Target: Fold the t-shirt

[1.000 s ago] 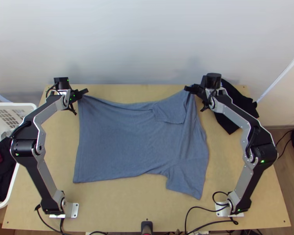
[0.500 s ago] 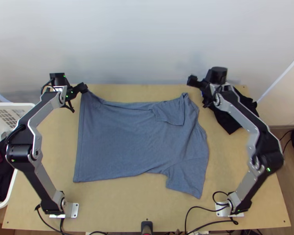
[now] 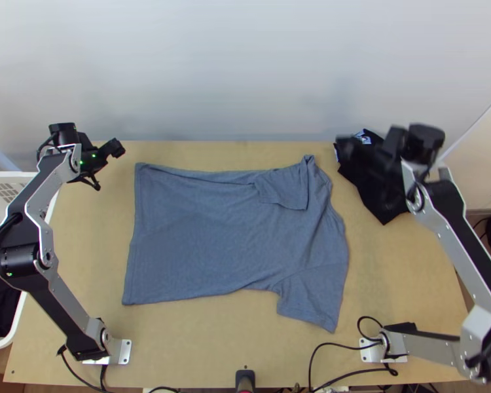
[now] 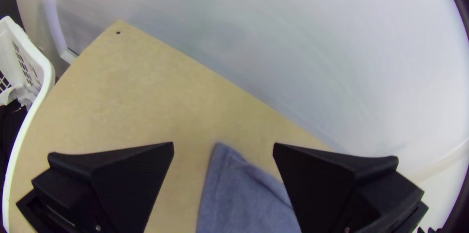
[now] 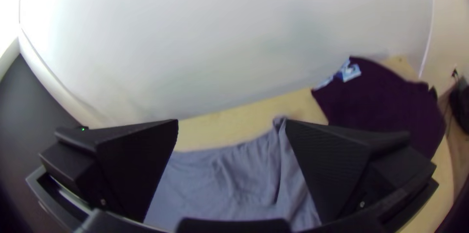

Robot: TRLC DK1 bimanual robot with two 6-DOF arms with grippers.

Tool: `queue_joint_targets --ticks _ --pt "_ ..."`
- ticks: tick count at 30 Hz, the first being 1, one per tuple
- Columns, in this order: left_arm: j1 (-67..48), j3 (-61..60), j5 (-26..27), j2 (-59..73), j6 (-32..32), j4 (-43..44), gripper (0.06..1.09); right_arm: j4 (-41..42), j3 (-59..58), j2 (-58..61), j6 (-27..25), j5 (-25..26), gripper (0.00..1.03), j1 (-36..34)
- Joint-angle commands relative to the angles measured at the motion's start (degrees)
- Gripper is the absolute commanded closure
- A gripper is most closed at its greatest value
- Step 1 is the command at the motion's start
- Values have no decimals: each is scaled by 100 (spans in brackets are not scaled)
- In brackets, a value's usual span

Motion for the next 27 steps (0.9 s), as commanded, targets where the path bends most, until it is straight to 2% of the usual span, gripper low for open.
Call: queue_joint_targets --ticks 1,5,11,15,20,27 --pt "12 -378 189 -659 7 -167 10 -682 -700 -468 213 -691 4 -252" --pt "38 -905 251 -1397 481 -466 10 -1543 -1482 -1118 73 -1447 6 -577" --pt "258 -1187 611 -2566 745 -1090 10 -2975 -2106 -1672 -929 -1825 16 -1192" --pt "293 -1178 699 -3155 745 -1389 10 -3186 -2501 -1988 -1395 -1860 45 -1483" --pt "258 -1204 743 -3568 745 -1688 10 -3415 -3046 -2103 -2019 -1860 45 -1456" --pt "275 -1415 743 -3893 798 -1820 10 -3371 -3433 -1593 -2309 -1860 45 -1606"
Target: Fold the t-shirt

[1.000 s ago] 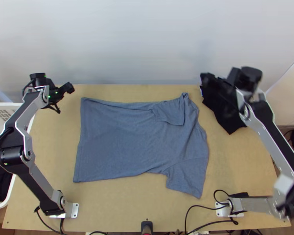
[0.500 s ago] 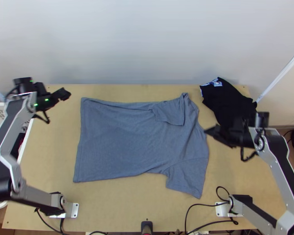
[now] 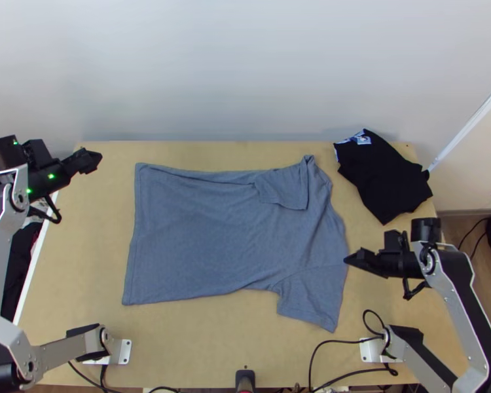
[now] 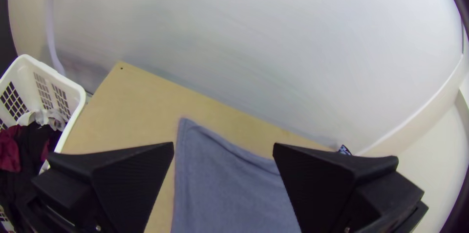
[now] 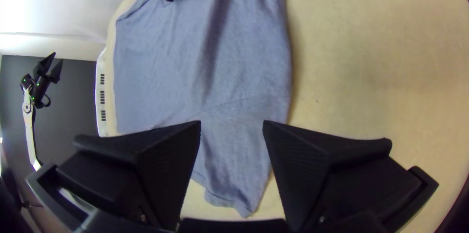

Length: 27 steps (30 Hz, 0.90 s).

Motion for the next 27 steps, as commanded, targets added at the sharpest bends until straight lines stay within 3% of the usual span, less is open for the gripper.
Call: queue_joint_targets --ticks 1,14,17,27 --pt "18 -220 57 -171 118 -78 10 2 -150 333 -237 -70 45 -130" --pt "44 -360 57 -215 153 -60 10 336 -185 1537 -712 -70 46 -447" --pt "44 -360 57 -180 153 -60 10 599 -185 1748 -729 -70 61 -499" --pt "9 -360 57 -127 153 -42 10 1004 -176 2135 -685 -70 61 -429"
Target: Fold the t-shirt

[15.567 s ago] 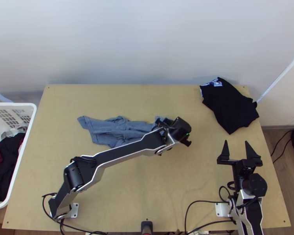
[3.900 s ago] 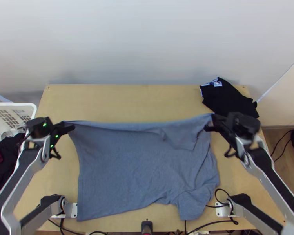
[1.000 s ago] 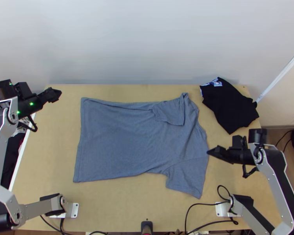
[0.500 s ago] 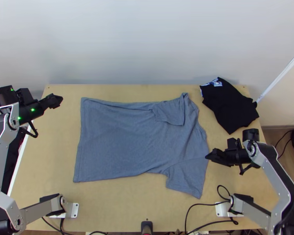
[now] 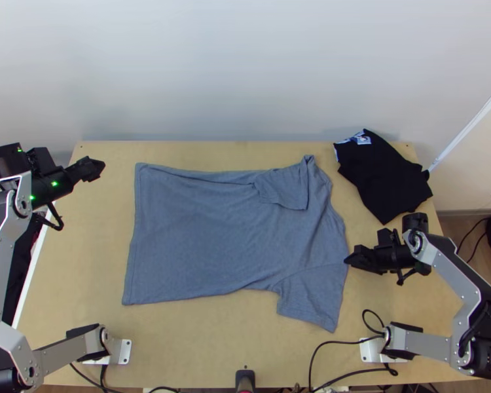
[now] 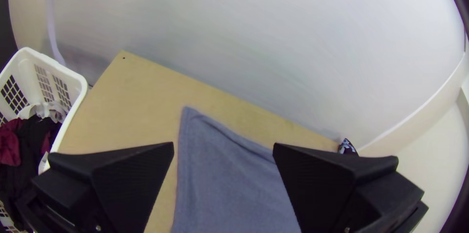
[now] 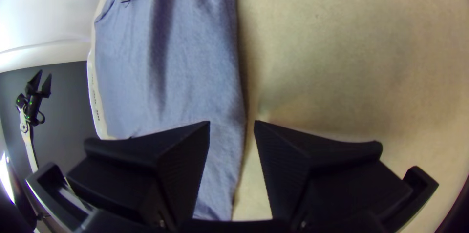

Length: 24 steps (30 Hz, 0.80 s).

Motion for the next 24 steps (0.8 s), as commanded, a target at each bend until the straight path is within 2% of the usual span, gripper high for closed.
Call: queue_joint_targets --ticks 1,10,11,13,15,17,19,24 --pt "-6 -85 57 -15 77 1 10 81 -128 157 -65 -66 61 56" --pt "-15 -129 48 11 156 -16 10 371 -304 306 173 -48 61 434" --pt "-6 -146 48 11 226 -25 10 450 -322 298 190 -48 67 469" --pt "-15 -234 57 -7 534 -139 10 697 -374 236 225 -39 86 504" --pt "-59 -278 57 -42 1052 -561 10 811 -392 210 234 -13 100 522" --pt "-94 -313 74 -77 1615 -1009 10 820 -401 201 234 5 100 522" --pt "-130 -349 285 -112 2599 -1818 11 837 -392 201 234 5 100 522" --pt "-297 -893 267 -420 4867 -3681 11 890 -410 201 234 22 100 513"
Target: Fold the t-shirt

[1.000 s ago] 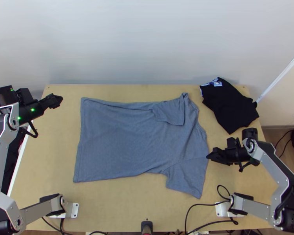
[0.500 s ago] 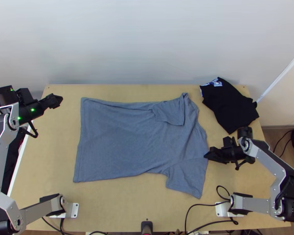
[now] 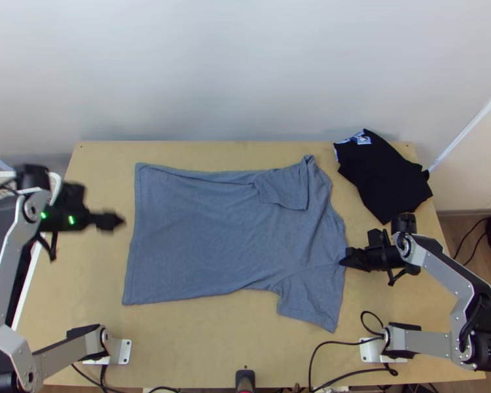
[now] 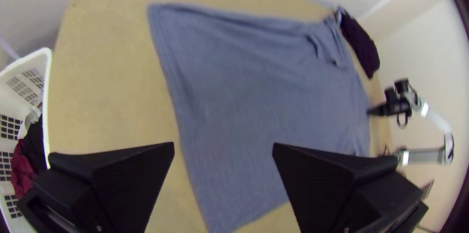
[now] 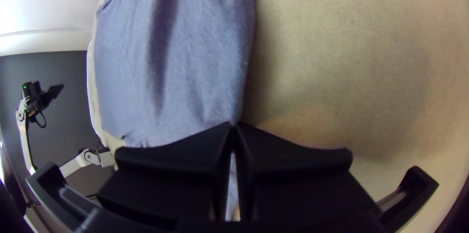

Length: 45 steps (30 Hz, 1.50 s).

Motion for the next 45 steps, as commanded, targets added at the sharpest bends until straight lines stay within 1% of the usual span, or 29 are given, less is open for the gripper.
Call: queue_joint_targets --ticks 1,3,4,7,8,13,14,15,20,23,24,33,40,42,43,45 --pt "-82 -512 -19 -328 1774 -1049 11 53 -130 2 77 66 100 54" --pt "-162 -828 -204 -469 2169 -1524 11 70 -130 2 77 75 100 54" --pt "-249 -1030 -336 -583 2248 -1515 11 70 -130 2 77 75 100 63" --pt "-619 -1654 -995 -680 2240 -1515 11 70 -130 2 77 75 100 54" --pt "-662 -1865 -1100 -645 2222 -1480 11 70 -130 2 77 75 100 54" --pt "-662 -2568 -1109 -592 2134 -926 11 79 -130 11 77 92 100 63" --pt "-662 -2639 -1109 -592 2064 -812 12 79 -139 11 77 110 100 63" --pt "-671 -2718 -1109 -583 2029 -759 17 79 -147 2 77 119 100 63" --pt "-671 -2990 -1109 -460 1949 -434 18 79 -139 2 77 128 100 72" --pt "-654 -3122 -1118 -434 1870 -249 38 79 -139 2 77 136 100 72" --pt "-645 -3166 -1118 -434 1844 -170 43 79 -147 2 77 136 100 72" --pt "-662 -3386 -1285 -144 1818 84 43 79 -139 2 77 145 100 72" --pt "-662 -3421 -1294 -12 1774 304 43 79 -139 11 77 145 100 72" --pt "-671 -3456 -1294 -3 1747 401 50 79 -139 11 77 145 100 72" --pt "-689 -3465 -1294 -3 1686 445 59 79 -139 2 77 145 100 72" --pt "-715 -3509 -1197 -12 1659 524 84 79 -139 2 77 154 100 72"
